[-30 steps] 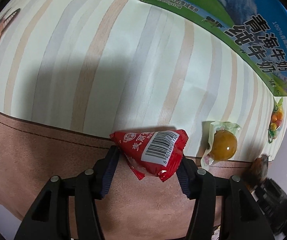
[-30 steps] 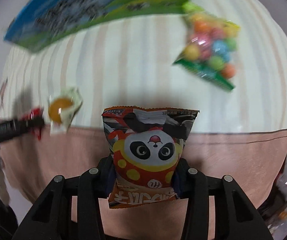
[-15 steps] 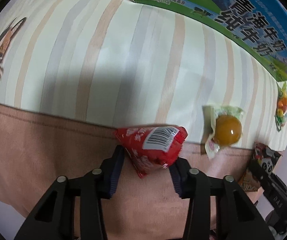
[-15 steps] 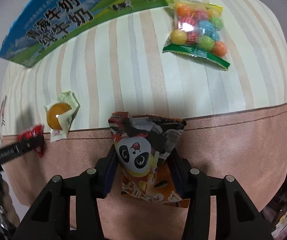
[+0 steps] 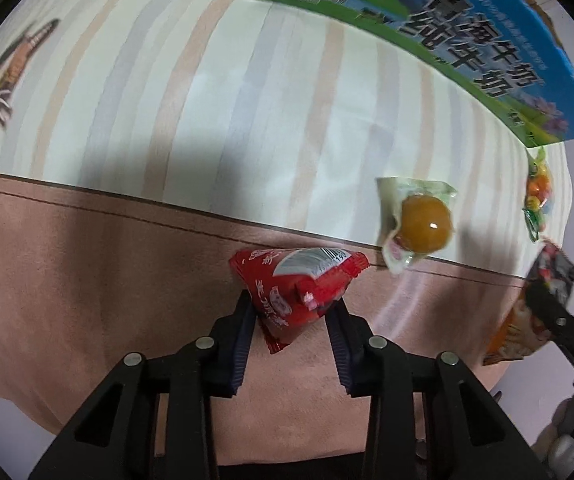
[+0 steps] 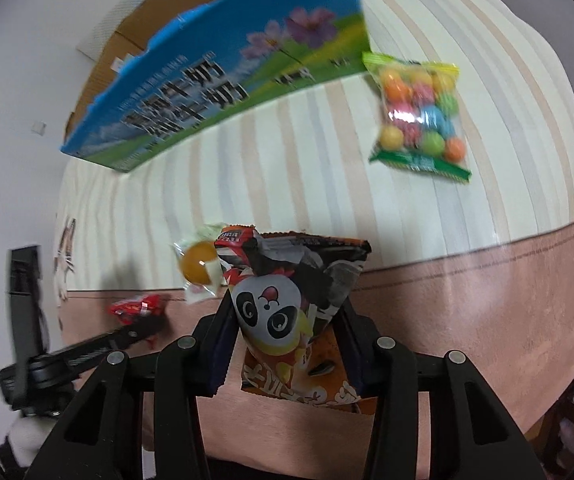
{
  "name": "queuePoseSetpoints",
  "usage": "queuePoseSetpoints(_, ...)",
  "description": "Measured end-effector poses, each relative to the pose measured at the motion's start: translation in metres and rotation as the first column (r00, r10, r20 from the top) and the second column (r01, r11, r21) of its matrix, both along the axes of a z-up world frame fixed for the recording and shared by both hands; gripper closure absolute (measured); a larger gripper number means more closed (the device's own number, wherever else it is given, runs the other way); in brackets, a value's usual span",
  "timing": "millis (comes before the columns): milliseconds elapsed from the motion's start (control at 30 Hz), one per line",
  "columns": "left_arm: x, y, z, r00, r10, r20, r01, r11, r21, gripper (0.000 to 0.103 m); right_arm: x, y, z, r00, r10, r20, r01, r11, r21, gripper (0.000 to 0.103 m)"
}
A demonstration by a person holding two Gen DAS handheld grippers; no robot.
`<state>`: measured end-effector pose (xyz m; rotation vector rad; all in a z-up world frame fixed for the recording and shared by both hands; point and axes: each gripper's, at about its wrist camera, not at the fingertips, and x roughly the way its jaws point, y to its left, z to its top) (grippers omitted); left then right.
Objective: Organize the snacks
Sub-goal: 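Lift the red candy and panda bag off the bed with both tools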
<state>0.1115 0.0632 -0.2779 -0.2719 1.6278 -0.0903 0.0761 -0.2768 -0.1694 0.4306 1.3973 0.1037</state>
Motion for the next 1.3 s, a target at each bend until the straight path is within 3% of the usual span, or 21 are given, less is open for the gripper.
queuePoseSetpoints(133, 0.002, 0.015, -0.027, 0.997, 0.034, -0.068, -0.038, 0.997, -0.060, 0.063, 0.006, 0.006, -0.006, 1.000, 0.006, -0.012, -0.006, 1.000, 0.001, 0.055)
queuePoseSetpoints(233, 0.003, 0.019, -0.037, 0.995, 0.057, -0.084, -0.062, 0.996, -0.059, 0.063, 0.007, 0.014, -0.021, 1.000, 0.003, -0.030, -0.003, 1.000, 0.000, 0.055)
queuePoseSetpoints(367, 0.008, 0.013, -0.032, 0.996, 0.029, -0.083, -0.031, 0.999, -0.020, 0.063, 0.006, 0.017, -0.033, 0.998, 0.001, -0.057, -0.001, 1.000, 0.011, 0.055)
queuePoseSetpoints(500, 0.001, 0.005, -0.022, 0.996, 0.008, -0.088, -0.014, 0.998, -0.068, 0.049, 0.005, 0.020, -0.035, 0.998, 0.002, -0.063, 0.000, 1.000, 0.022, 0.055)
queuePoseSetpoints(733, -0.005, 0.002, -0.002, 0.999, 0.025, 0.021, -0.026, 1.000, 0.011, 0.049, 0.004, 0.014, -0.036, 0.998, -0.010, -0.065, 0.012, 0.999, 0.035, 0.055)
queuePoseSetpoints(1033, 0.025, -0.023, -0.002, 0.997, -0.046, 0.064, 0.040, 0.994, 0.099, 0.051, 0.000, 0.015, -0.039, 0.997, -0.002, -0.078, 0.004, 1.000, 0.026, 0.055)
queuePoseSetpoints(1133, 0.027, -0.032, 0.006, 0.996, -0.049, 0.079, 0.041, 0.994, 0.096, 0.057, -0.003, 0.016, -0.036, 0.998, -0.027, -0.054, 0.028, 0.999, 0.017, 0.055)
queuePoseSetpoints(1300, 0.018, -0.044, 0.030, 0.996, -0.018, 0.093, 0.011, 0.997, 0.074, 0.059, -0.002, 0.019, -0.024, 0.999, -0.025, -0.025, 0.026, 0.999, 0.037, 0.055)
